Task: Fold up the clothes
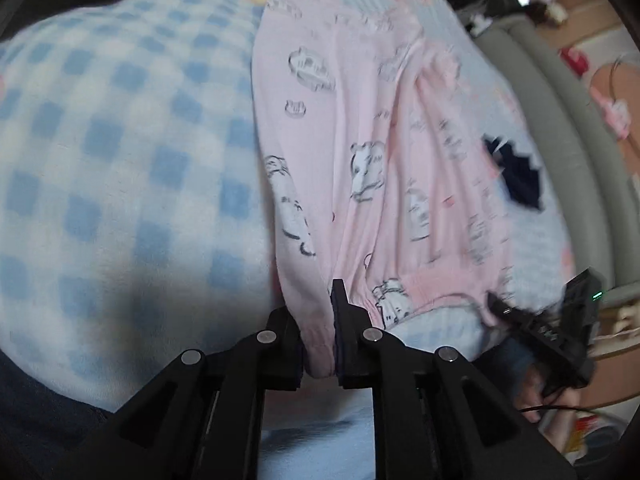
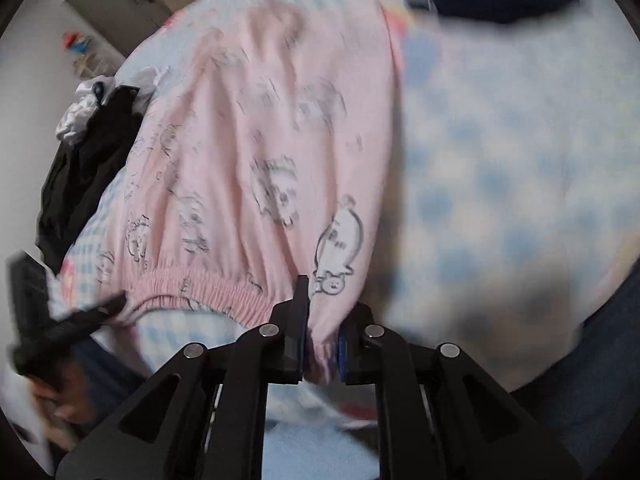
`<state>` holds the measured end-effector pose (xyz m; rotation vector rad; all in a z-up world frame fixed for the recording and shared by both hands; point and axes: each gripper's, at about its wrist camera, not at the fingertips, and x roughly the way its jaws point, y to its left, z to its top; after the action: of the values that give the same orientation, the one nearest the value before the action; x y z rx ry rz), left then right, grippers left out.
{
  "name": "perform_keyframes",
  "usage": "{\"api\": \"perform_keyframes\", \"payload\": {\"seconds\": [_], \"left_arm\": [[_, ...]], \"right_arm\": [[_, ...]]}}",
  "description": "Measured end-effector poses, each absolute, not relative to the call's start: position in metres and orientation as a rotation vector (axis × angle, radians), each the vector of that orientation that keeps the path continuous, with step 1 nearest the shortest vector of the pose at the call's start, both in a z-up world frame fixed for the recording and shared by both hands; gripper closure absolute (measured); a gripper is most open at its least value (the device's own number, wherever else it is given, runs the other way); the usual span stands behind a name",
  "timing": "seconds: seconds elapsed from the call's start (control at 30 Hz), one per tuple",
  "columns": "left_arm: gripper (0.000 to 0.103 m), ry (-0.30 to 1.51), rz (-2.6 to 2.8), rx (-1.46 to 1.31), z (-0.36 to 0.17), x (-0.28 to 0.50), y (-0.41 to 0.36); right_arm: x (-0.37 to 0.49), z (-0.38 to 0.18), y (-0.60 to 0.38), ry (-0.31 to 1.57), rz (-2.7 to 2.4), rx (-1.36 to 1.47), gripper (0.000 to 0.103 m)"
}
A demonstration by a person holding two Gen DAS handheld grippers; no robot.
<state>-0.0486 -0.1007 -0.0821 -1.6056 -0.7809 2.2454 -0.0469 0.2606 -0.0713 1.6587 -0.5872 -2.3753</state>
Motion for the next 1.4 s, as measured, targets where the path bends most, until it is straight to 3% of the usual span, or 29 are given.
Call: {"api": "perform_keyframes", "payload": {"seconds": [0.03,0.1,0.13,0.2,0.33,0.37,0.4,0.43,0.5,0.63,0.73,0.87,1.0,1.27,1.4], "left_arm": [[0.081,-0.794,2.257,-1.565,-0.075,-0.049,-0.106],[0.052,-0.808,2.297,-1.492,-0.063,-0.052,-0.118],[0.052,-0.818,2.302,-1.488,-0.064,-0.057,-0.124],[0.054,-0.863,2.271,-1.501,-0.073,-0.068,-0.133],[0.054,-0.908,2.208,-1.522,-0.095,-0.081,-0.128],[0.059,-0.902,2.207,-1.524,-0.097,-0.083,-0.125],[0.079,-0.868,2.250,-1.525,-0.094,-0.084,-0.123],[0.089,-0.836,2.289,-1.524,-0.090,-0.083,-0.121],[0.098,-0.803,2.334,-1.501,-0.084,-0.075,-0.120],[0.099,-0.726,2.441,-1.462,-0.065,-0.057,-0.126],[0.098,-0.764,2.407,-1.553,-0.082,-0.052,-0.140],[0.090,-0.763,2.343,-1.577,-0.087,-0.055,-0.142],[0.070,-0.721,2.390,-1.505,-0.063,-0.075,-0.155],[0.070,-0.480,2.538,-1.449,-0.034,-0.182,-0.145],[0.069,-0.417,2.600,-1.476,-0.039,-0.250,-0.141]], "right_arm": [[-0.046,-0.066,0.264,-0.602,-2.379,1.637,0.089],[-0.046,-0.054,0.271,-0.609,-2.407,1.584,0.074],[-0.046,-0.046,0.275,-0.583,-2.448,1.543,0.071],[-0.051,-0.042,0.282,-0.557,-2.481,1.513,0.071],[-0.076,-0.068,0.290,-0.674,-2.375,1.539,0.068],[-0.082,-0.075,0.290,-0.704,-2.348,1.540,0.068],[-0.087,-0.081,0.291,-0.730,-2.327,1.545,0.069],[-0.090,-0.083,0.292,-0.750,-2.322,1.539,0.072],[-0.090,-0.079,0.293,-0.763,-2.346,1.511,0.096],[-0.073,-0.058,0.288,-0.677,-2.452,1.453,0.101],[-0.058,-0.055,0.297,-0.628,-2.521,1.464,0.101],[-0.061,-0.083,0.309,-0.698,-2.435,1.561,0.100],[-0.072,-0.048,0.317,-0.674,-2.464,1.441,0.079],[-0.143,0.020,0.273,-0.460,-2.420,1.267,0.077],[-0.198,0.026,0.221,-0.326,-2.373,1.248,0.073]]}}
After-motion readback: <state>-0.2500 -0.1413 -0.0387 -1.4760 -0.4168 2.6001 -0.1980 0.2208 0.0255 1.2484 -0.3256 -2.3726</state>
